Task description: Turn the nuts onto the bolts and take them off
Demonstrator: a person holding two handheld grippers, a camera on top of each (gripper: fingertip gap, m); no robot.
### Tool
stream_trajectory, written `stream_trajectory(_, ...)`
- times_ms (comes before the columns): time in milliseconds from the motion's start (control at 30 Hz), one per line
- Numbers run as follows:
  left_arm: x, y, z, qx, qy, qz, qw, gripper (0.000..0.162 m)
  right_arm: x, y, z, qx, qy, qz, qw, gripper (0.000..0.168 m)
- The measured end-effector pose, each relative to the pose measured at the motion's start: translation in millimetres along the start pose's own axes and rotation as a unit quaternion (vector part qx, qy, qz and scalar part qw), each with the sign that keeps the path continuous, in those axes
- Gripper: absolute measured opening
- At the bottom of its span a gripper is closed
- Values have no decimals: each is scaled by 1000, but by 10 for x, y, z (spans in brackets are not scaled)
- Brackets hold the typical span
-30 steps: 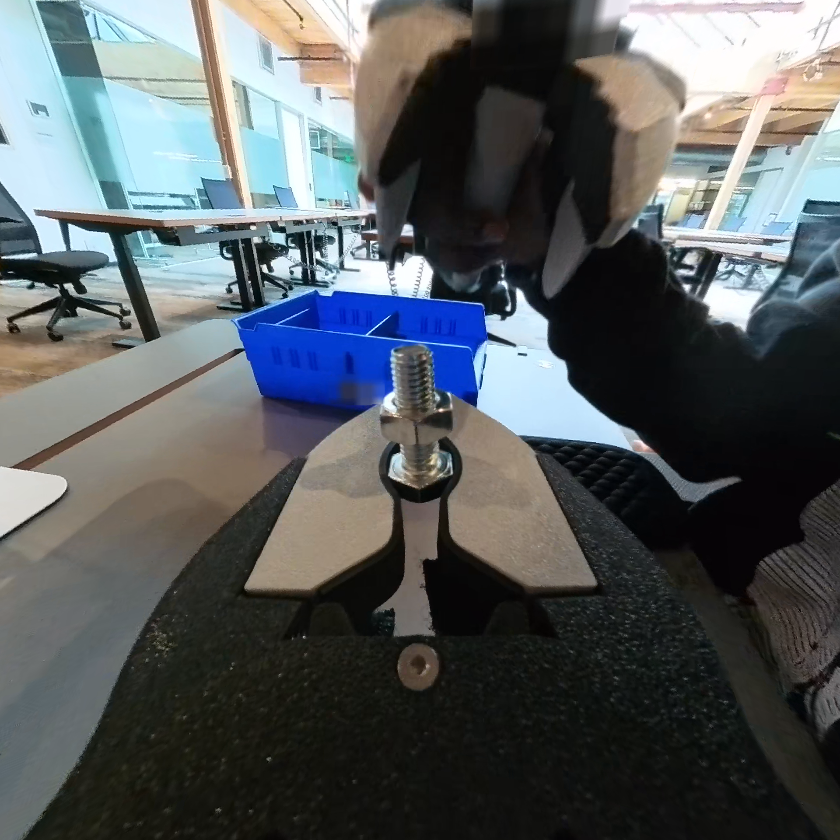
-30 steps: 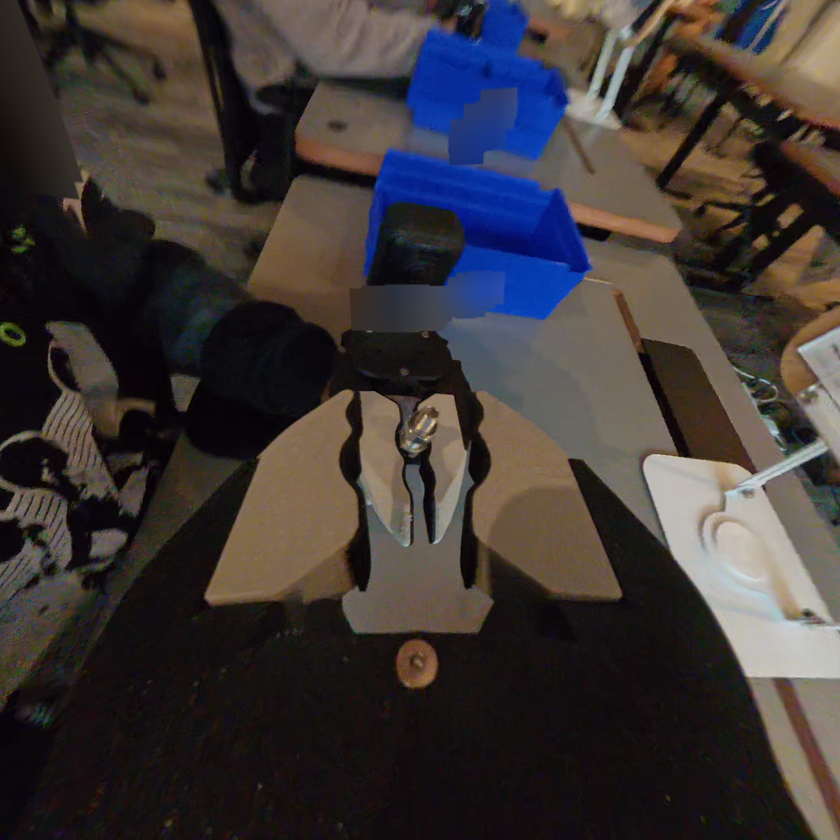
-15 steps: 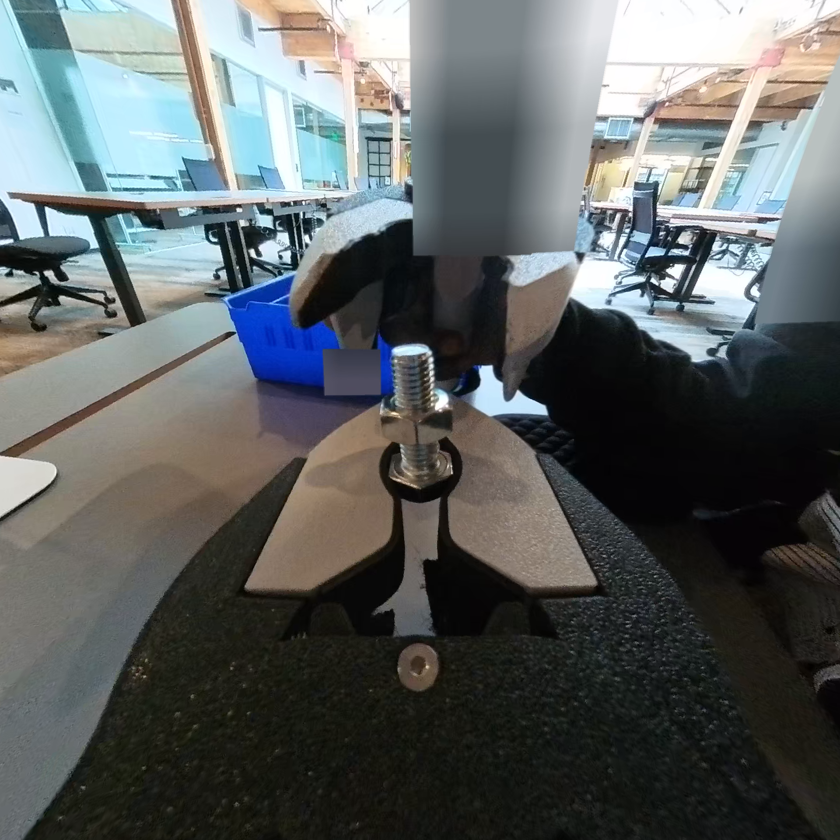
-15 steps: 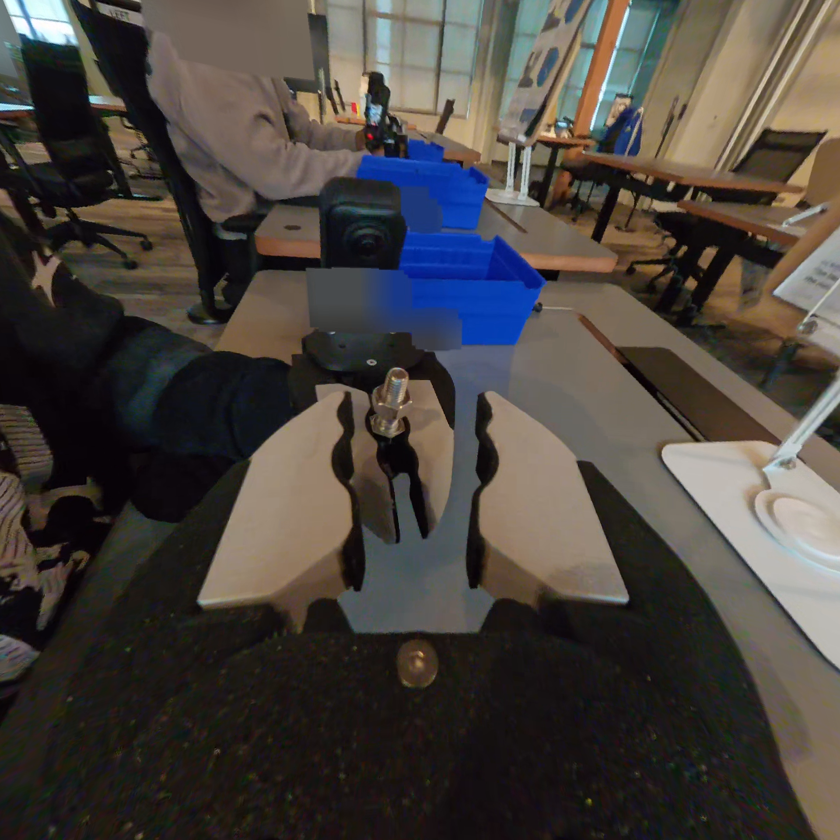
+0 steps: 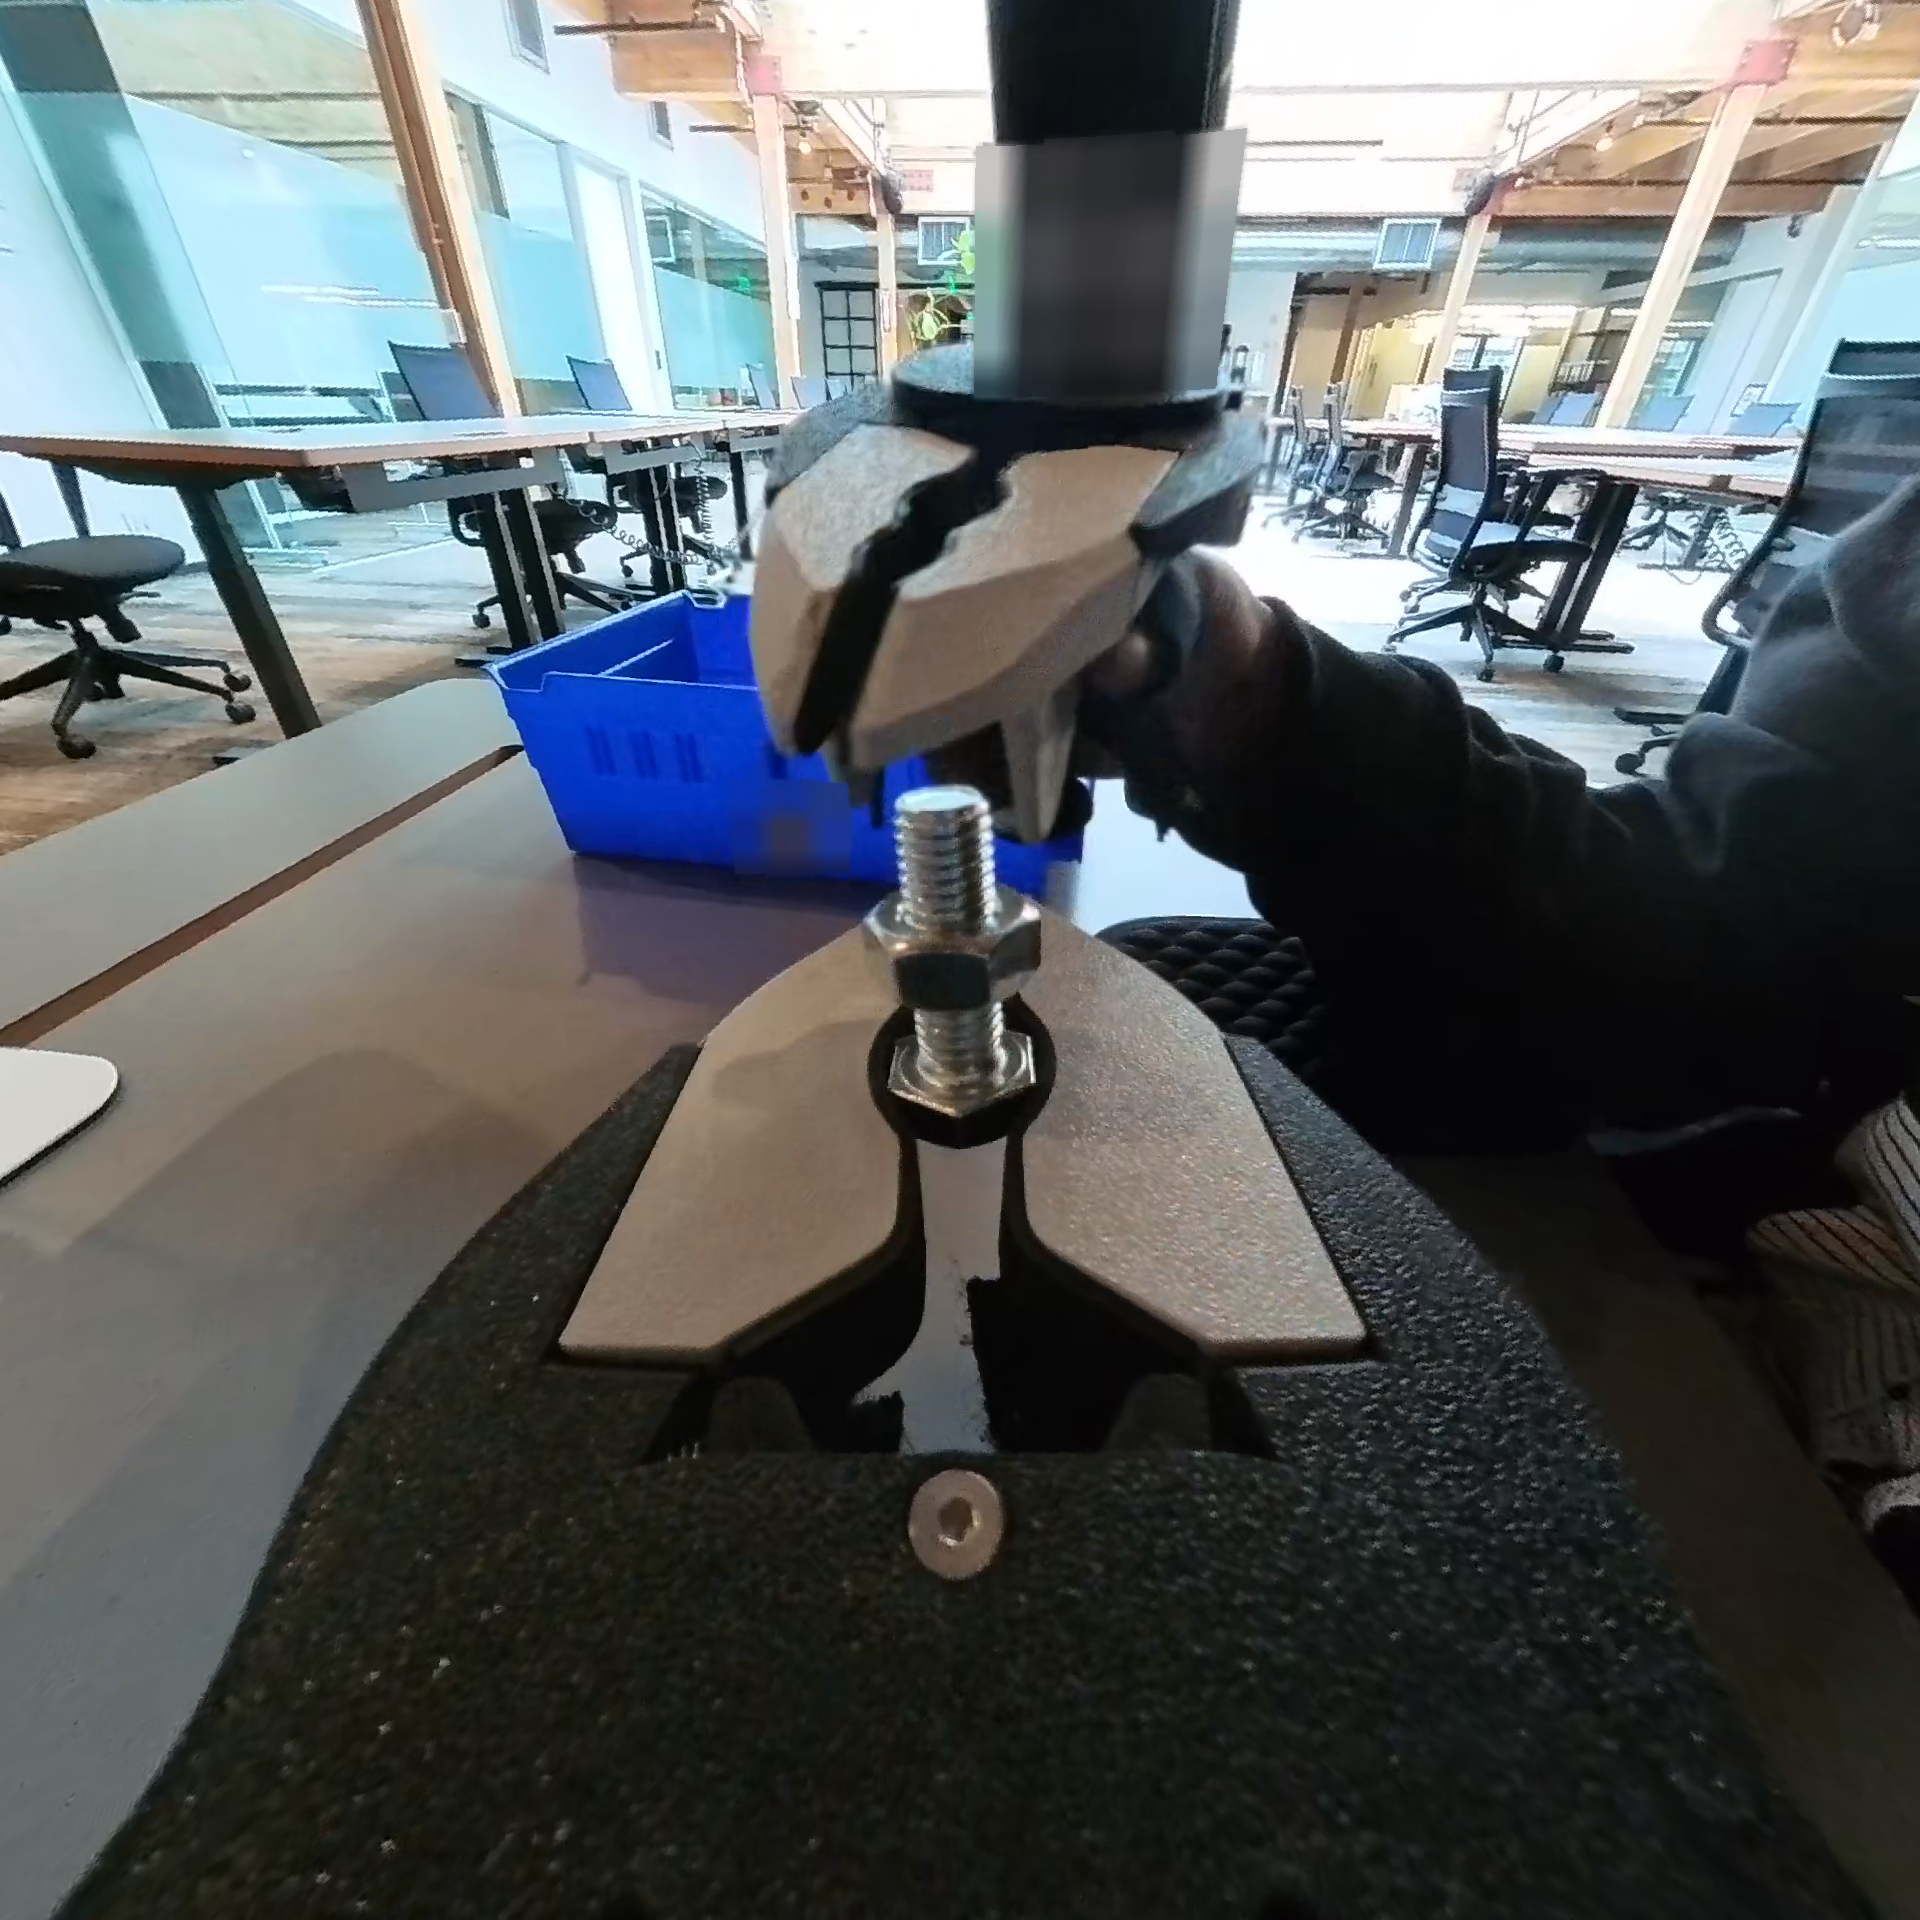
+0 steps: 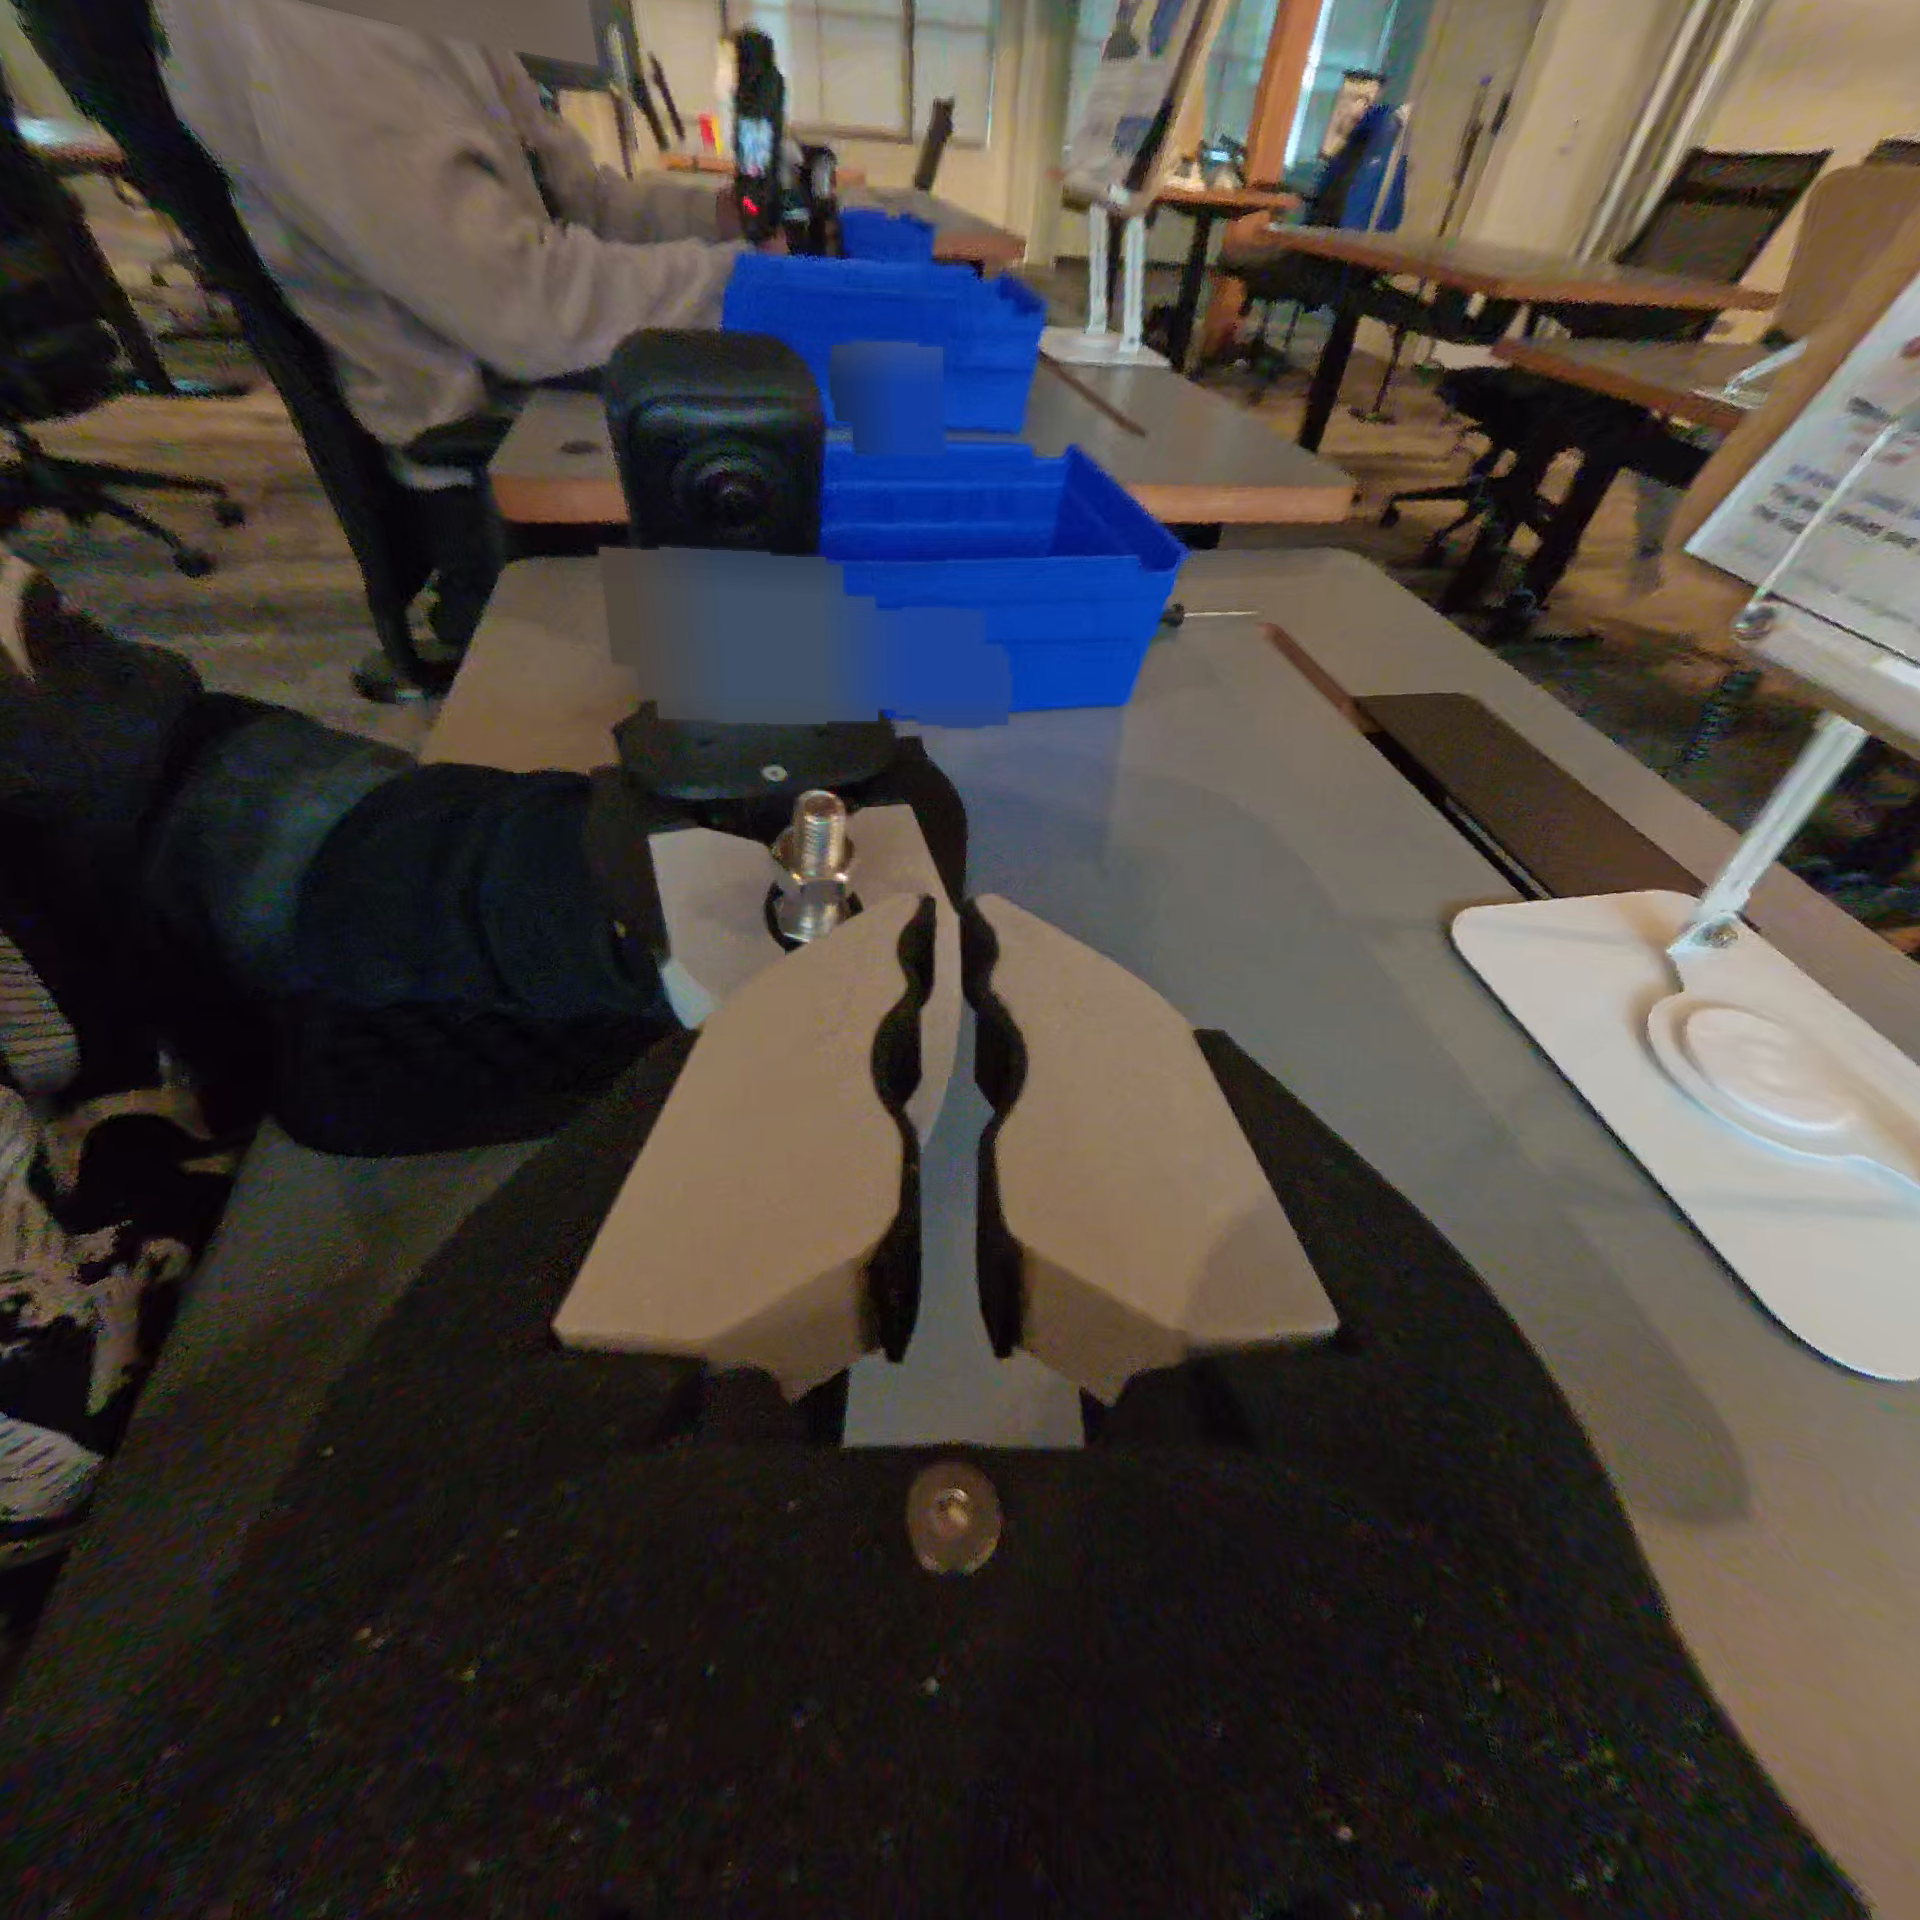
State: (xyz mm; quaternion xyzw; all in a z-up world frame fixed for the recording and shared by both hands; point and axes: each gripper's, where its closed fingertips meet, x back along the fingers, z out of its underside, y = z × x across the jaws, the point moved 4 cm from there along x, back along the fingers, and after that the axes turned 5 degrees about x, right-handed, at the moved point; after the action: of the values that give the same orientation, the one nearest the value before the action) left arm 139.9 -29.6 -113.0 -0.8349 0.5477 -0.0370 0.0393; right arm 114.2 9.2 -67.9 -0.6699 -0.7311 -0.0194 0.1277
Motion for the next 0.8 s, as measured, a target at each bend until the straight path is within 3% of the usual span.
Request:
stream_trajectory(233,-25,-6,25,-3,7,0,1000,8,-215,179,4,2,16,-34,999,35)
stream_trajectory(400,-31,-23,27,-6,9,5,1000,12,-172,151,32,-5,26,-35,999,33)
stream_trajectory(467,-12,-30,3,-6,0,10,1000,12,-64,22,50,-5,27,5,1000,8)
stream_trajectory(500,-7,-26,-1,-7,0,7,1000,12,-23,-3,43,-9,20,9,1000,7)
stream_trajectory(567,-10,-19,10,-7,5,5,1000,12,-12,42,-13,-13,0,-10,1000,8)
stream_trajectory(733,-31,-22,39,-10,14,5,1000,7,-221,222,1,-1,25,-45,999,29)
stream_trajectory(800,-35,-31,41,-12,15,6,1000,14,-259,216,27,-4,33,-41,999,31)
